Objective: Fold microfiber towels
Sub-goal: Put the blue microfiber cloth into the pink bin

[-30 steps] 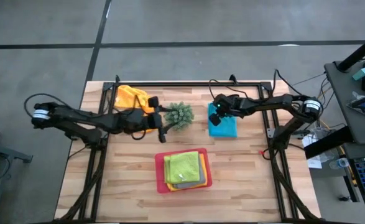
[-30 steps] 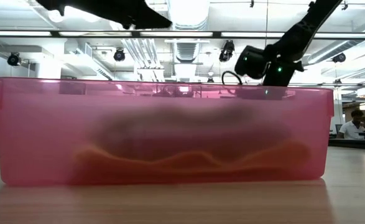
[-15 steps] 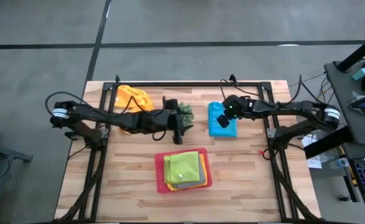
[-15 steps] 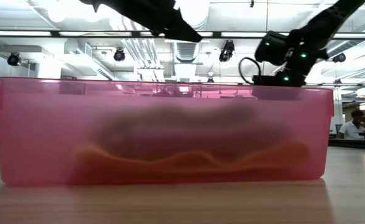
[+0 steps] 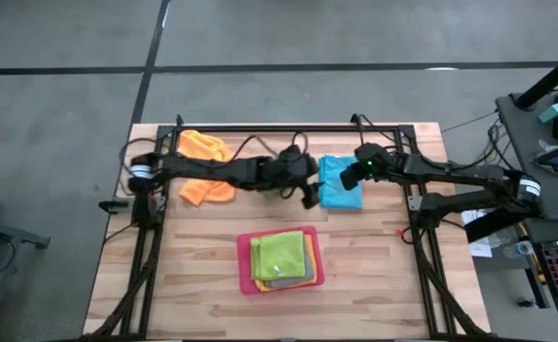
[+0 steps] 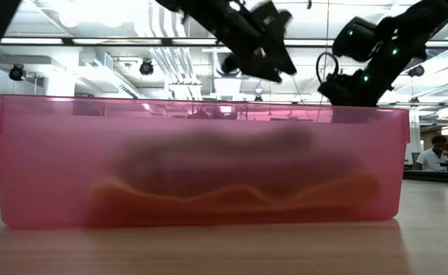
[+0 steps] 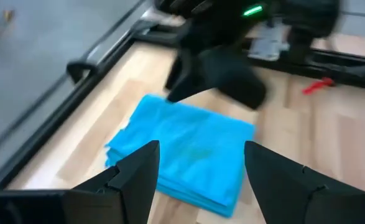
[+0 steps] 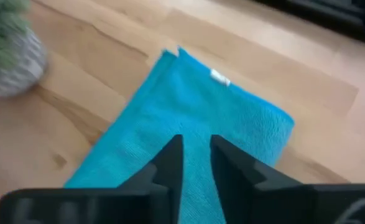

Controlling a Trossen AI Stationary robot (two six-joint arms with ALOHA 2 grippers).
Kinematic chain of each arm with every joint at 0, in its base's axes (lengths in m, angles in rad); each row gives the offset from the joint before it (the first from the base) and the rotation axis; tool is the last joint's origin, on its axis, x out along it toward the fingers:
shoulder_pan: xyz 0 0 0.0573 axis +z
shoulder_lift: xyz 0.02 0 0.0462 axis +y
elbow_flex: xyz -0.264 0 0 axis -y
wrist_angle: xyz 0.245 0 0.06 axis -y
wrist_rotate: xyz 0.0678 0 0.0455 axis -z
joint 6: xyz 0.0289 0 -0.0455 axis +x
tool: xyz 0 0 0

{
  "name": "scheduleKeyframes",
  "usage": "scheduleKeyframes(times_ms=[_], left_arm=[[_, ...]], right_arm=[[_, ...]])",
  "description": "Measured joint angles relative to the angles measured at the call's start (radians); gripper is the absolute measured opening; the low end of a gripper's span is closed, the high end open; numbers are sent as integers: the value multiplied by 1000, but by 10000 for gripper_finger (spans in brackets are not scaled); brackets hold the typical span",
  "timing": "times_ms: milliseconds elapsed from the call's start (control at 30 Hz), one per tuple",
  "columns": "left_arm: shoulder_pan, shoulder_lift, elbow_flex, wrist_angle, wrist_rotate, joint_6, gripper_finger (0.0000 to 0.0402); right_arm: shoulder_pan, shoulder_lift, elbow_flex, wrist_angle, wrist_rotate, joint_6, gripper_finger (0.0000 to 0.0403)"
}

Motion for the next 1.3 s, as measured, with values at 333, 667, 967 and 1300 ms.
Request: scheduleKeyframes(times_ms=[333, 667, 967, 1300], left_arm=[[58, 206, 174, -77, -1, -138, 210], [58, 330, 236, -70, 1, -213, 181], [58, 330, 227, -62, 45, -240, 181], [58, 330, 201, -69, 51, -268, 181]], right_arm=[[0, -46, -8, -26, 8, -1, 191], [-4, -2, -51, -117, 10, 145, 246], [-6, -2, -176, 21, -1, 240, 263], [-7, -2, -310, 231, -46, 323, 263]])
